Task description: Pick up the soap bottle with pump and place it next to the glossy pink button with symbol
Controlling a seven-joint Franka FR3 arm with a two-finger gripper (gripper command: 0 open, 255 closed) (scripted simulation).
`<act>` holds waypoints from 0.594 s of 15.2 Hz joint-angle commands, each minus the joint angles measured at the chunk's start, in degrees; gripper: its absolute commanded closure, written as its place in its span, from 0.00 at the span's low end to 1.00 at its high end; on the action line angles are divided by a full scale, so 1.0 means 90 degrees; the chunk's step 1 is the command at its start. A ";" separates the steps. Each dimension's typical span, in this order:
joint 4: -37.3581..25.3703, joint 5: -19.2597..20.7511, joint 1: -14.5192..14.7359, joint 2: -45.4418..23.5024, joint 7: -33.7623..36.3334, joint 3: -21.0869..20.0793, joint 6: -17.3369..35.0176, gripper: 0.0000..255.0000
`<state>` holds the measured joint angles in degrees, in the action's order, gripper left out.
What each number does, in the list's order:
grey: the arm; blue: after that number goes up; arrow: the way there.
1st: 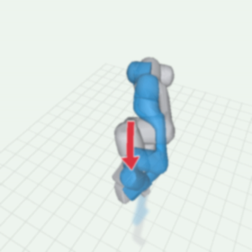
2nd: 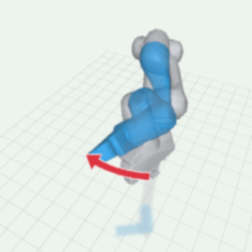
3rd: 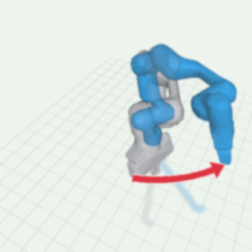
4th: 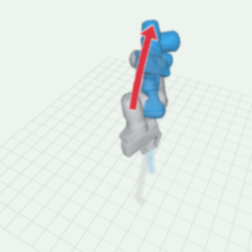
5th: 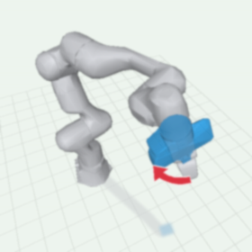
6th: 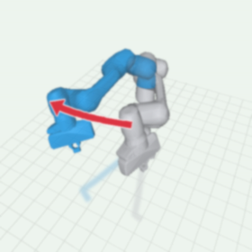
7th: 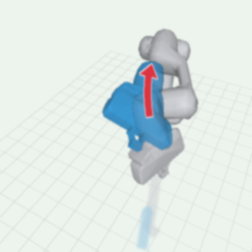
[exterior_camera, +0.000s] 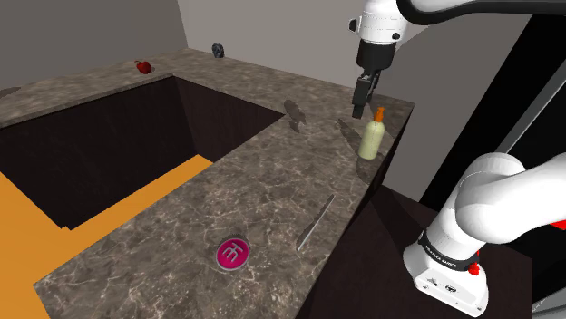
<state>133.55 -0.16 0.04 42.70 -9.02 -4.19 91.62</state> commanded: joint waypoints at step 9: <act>0.0596 0.0680 -0.0319 0.0030 -0.1481 0.1218 0.0686 0.00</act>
<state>138.41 5.22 -2.51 43.54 -20.69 5.44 96.51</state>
